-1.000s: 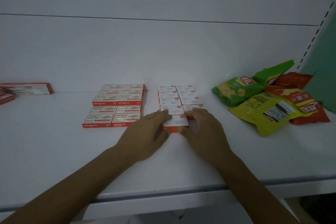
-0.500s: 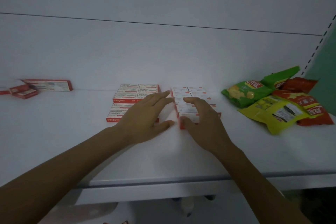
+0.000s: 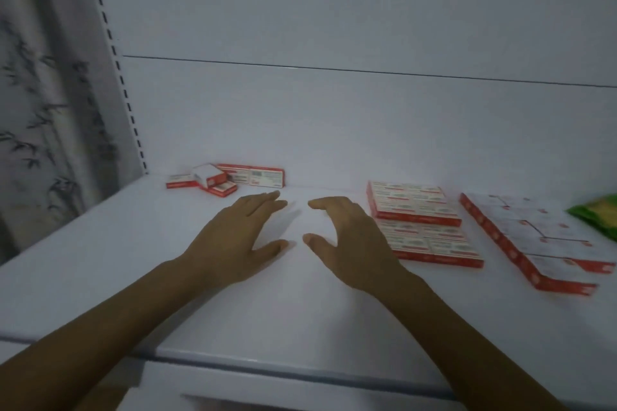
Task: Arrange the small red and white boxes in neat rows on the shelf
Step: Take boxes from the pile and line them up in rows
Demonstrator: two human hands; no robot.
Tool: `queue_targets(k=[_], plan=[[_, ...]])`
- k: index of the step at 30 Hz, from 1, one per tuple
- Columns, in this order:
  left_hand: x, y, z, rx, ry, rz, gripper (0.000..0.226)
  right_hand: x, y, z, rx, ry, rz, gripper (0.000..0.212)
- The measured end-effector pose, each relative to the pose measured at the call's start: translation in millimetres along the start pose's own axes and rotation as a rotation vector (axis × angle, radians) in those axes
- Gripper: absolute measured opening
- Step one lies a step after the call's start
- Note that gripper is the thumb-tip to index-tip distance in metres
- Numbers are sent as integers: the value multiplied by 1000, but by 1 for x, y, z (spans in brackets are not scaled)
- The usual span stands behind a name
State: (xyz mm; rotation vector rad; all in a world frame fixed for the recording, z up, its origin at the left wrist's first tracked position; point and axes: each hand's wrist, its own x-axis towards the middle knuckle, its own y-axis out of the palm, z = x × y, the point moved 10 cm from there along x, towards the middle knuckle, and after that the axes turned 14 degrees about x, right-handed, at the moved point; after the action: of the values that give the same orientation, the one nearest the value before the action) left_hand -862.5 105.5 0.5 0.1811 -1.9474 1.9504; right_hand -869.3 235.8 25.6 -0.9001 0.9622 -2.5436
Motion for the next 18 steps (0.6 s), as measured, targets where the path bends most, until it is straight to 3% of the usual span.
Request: queue_targets(k=[5,10,18], plan=[[-23,3,95,-9,-95,36,63,42,74,43,-30,-3,113,50],[-14,9,149,-93,-88,13,62,69,126,53,-72,77,216,48],[0,28,165,-166,-112,-37,50,124,150,45,-134,150,116,45]])
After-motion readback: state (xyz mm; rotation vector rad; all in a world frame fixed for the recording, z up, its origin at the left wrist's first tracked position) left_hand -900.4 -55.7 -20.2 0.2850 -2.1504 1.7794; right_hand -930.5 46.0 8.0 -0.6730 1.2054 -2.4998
